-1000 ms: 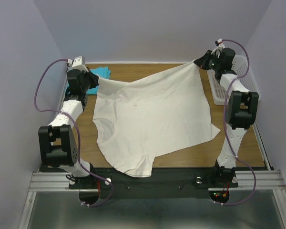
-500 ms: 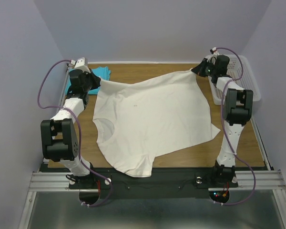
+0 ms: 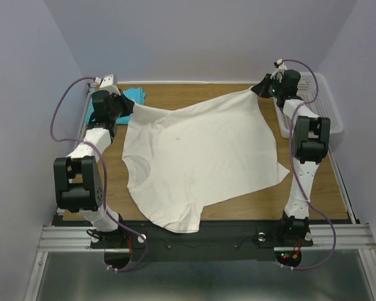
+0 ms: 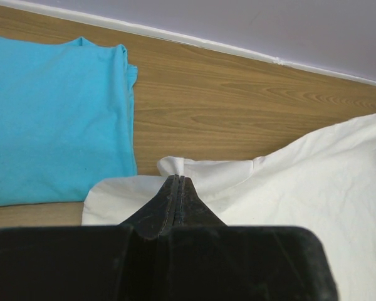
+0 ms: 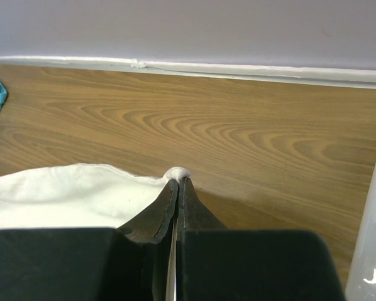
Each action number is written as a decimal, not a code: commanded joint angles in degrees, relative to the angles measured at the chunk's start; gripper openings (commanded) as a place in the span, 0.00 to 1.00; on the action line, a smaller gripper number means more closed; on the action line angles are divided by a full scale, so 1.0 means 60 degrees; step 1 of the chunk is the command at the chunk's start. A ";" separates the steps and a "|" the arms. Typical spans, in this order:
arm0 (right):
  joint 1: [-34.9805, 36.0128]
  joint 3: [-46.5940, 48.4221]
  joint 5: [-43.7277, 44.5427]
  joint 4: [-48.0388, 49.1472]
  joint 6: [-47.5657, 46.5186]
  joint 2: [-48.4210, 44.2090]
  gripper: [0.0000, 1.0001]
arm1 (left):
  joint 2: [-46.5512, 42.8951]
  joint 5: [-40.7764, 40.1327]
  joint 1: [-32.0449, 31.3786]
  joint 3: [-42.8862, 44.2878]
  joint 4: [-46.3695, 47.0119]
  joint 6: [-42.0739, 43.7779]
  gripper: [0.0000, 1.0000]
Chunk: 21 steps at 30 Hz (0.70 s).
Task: Fold and stack the t-shirts
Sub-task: Flatten the tshirt out, then fold the tshirt
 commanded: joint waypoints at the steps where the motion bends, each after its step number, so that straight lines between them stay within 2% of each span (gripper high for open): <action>1: 0.0045 0.0403 -0.0036 0.0420 -0.0516 0.0178 0.01 | -0.0247 0.0331 -0.0059 0.0217 0.0497 0.0329 0.00; 21: 0.0015 -0.0139 0.0286 0.0435 -0.1088 -0.0159 0.01 | -0.1960 0.0215 -0.0059 -0.1291 -0.0001 0.0900 0.00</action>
